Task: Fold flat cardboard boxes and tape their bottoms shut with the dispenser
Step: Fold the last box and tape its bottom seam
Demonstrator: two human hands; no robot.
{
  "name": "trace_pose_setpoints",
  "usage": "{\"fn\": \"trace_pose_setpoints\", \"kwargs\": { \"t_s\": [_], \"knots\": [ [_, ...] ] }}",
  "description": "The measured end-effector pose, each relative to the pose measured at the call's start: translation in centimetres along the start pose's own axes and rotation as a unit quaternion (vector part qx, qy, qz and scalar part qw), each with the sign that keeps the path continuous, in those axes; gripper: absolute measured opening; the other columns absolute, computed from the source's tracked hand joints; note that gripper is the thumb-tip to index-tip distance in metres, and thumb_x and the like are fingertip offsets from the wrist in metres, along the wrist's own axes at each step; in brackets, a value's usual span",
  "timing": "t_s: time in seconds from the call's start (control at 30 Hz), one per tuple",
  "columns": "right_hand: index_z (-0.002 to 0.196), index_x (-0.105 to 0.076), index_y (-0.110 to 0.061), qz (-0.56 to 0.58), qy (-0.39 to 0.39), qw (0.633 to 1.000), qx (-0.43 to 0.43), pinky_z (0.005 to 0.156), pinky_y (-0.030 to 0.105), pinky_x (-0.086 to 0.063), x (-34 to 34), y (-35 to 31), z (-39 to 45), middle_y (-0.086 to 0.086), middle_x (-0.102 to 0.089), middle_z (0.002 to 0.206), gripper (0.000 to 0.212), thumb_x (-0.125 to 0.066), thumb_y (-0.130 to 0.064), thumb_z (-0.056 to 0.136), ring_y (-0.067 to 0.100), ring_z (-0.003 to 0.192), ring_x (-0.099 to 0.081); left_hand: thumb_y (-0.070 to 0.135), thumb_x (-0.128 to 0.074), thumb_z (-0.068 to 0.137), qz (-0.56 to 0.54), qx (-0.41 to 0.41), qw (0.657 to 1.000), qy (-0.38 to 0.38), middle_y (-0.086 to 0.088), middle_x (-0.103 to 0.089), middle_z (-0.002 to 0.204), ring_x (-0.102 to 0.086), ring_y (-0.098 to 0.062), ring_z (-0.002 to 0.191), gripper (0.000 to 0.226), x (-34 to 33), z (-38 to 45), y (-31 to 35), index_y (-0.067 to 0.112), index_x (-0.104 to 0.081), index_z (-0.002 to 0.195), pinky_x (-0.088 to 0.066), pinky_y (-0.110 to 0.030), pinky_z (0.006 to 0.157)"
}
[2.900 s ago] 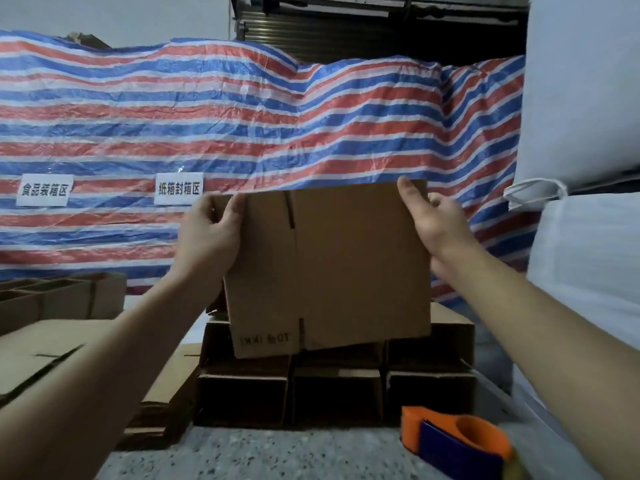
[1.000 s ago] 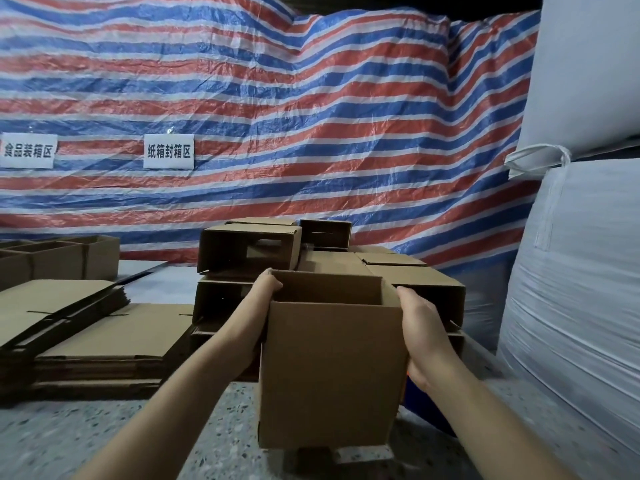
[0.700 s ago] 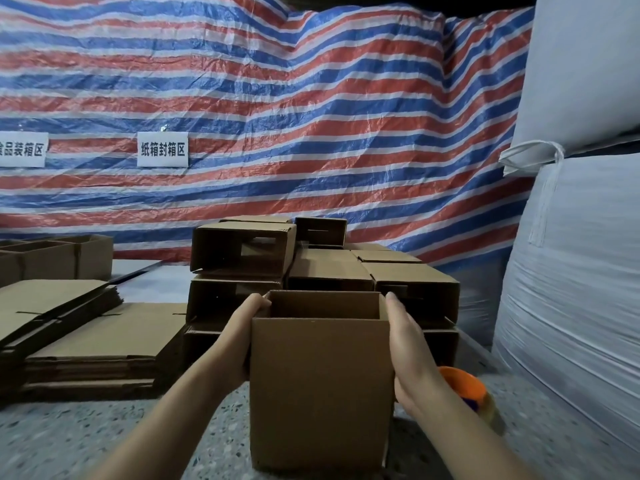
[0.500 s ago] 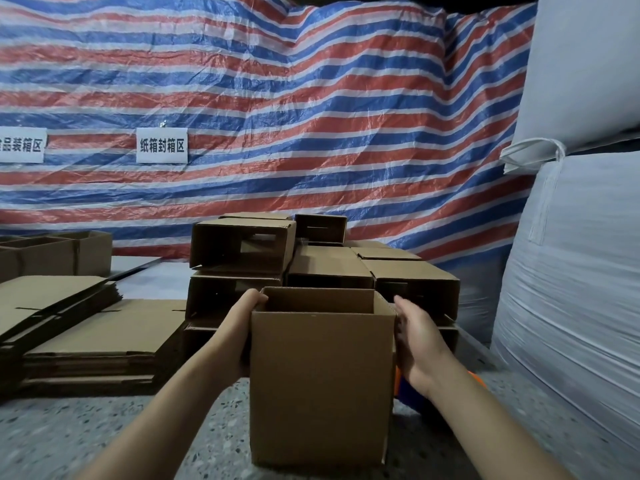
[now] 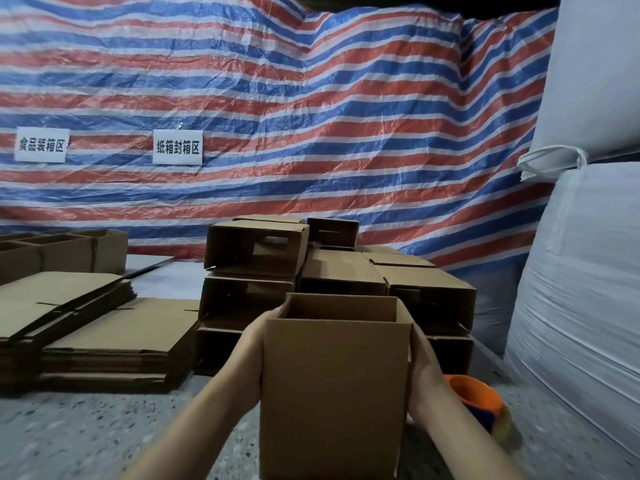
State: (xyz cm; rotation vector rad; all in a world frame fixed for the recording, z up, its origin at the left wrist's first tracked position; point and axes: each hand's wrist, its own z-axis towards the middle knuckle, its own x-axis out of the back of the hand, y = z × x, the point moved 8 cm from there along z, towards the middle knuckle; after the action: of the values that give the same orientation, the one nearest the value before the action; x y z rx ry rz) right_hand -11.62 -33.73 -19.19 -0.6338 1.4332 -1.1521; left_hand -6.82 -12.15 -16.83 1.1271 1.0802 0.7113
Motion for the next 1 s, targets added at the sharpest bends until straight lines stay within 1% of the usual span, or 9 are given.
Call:
{"fn": "trace_pose_setpoints", "kwargs": {
  "t_s": [0.13,0.17,0.23,0.3,0.43,0.57,0.7,0.9,1.0],
  "knots": [
    [0.071,-0.08,-0.017,0.011,0.003,1.0,-0.005,0.053,0.031,-0.058,0.2,0.3,0.0,0.012,-0.075,0.08,0.064,-0.043,-0.063,0.095,0.026,0.07,-0.074,0.021,-0.053,0.095,-0.008,-0.011,1.0,0.002,-0.006,-0.065,0.057,-0.062,-0.016,0.045,0.041,0.3,0.3,-0.5,0.011,-0.073,0.061,-0.05,-0.022,0.044],
    [0.071,-0.08,-0.017,0.015,0.002,1.0,-0.014,0.054,0.031,-0.058,0.2,0.4,0.0,0.012,-0.075,0.08,0.063,-0.045,-0.064,0.093,0.025,0.069,-0.074,0.022,-0.055,0.094,-0.015,-0.013,1.0,0.002,-0.007,-0.068,0.06,-0.064,-0.017,0.047,0.035,0.1,0.2,-0.4,0.013,-0.076,0.068,-0.052,-0.023,0.044],
    [0.069,-0.08,-0.016,0.019,-0.006,0.999,-0.037,0.054,0.032,-0.058,0.2,0.7,0.1,0.011,-0.075,0.078,0.06,-0.053,-0.067,0.084,0.025,0.067,-0.074,0.022,-0.058,0.094,-0.017,-0.028,0.999,0.004,-0.012,-0.074,0.075,-0.07,-0.021,0.059,0.017,0.1,0.3,-0.2,0.018,-0.073,0.101,-0.055,-0.027,0.049],
    [0.067,-0.08,-0.015,0.024,-0.011,0.999,-0.048,0.055,0.033,-0.058,0.2,1.0,0.2,0.011,-0.075,0.078,0.057,-0.059,-0.068,0.071,0.025,0.065,-0.073,0.023,-0.061,0.093,-0.004,-0.033,0.999,-0.004,-0.015,-0.075,0.089,-0.072,-0.023,0.067,0.025,0.4,0.5,-0.3,0.027,-0.064,0.118,-0.055,-0.03,0.051],
    [0.072,-0.082,-0.015,0.052,0.008,0.997,-0.059,0.055,0.034,-0.059,0.5,1.6,0.3,0.012,-0.076,0.083,0.055,-0.064,-0.066,0.063,0.027,0.068,-0.075,0.021,-0.062,0.094,0.028,-0.032,0.999,0.003,-0.012,-0.076,0.088,-0.074,-0.024,0.067,0.023,1.0,1.0,-0.6,0.037,-0.061,0.111,-0.056,-0.029,0.049],
    [0.076,-0.082,-0.015,0.053,0.011,0.997,-0.046,0.057,0.034,-0.059,0.7,1.4,0.1,0.012,-0.075,0.083,0.055,-0.06,-0.065,0.079,0.027,0.07,-0.074,0.012,-0.068,0.09,-0.006,-0.042,0.997,0.061,-0.011,-0.072,0.095,-0.074,-0.026,0.066,0.036,2.1,1.4,-0.8,0.038,-0.054,0.112,-0.054,-0.031,0.046],
    [0.084,-0.08,-0.013,0.038,0.001,0.999,-0.021,0.06,0.036,-0.059,0.4,0.9,-0.2,0.015,-0.075,0.087,0.057,-0.059,-0.065,0.075,0.029,0.073,-0.074,0.015,-0.066,0.089,0.051,-0.054,0.997,0.007,-0.012,-0.073,0.079,-0.069,-0.021,0.06,0.013,1.9,1.0,-0.8,0.025,-0.074,0.085,-0.053,-0.03,0.047],
    [0.082,-0.082,-0.017,0.01,-0.016,1.0,-0.001,0.06,0.036,-0.059,0.3,0.7,-0.7,0.014,-0.076,0.09,0.057,-0.055,-0.068,0.077,0.028,0.076,-0.075,0.032,-0.06,0.092,0.096,-0.066,0.992,-0.047,-0.006,-0.072,0.077,-0.068,-0.017,0.063,0.021,1.7,0.4,-1.4,0.024,-0.075,0.083,-0.053,-0.027,0.052],
    [0.076,-0.081,-0.016,-0.006,-0.02,1.0,-0.012,0.053,0.032,-0.057,0.1,0.6,-0.9,0.01,-0.074,0.077,0.054,-0.053,-0.06,0.087,0.023,0.064,-0.072,0.032,-0.059,0.093,0.088,-0.07,0.993,-0.044,-0.007,-0.072,0.079,-0.069,-0.017,0.064,0.019,1.6,0.5,-1.5,0.024,-0.075,0.085,-0.053,-0.027,0.053]
  ]
}}
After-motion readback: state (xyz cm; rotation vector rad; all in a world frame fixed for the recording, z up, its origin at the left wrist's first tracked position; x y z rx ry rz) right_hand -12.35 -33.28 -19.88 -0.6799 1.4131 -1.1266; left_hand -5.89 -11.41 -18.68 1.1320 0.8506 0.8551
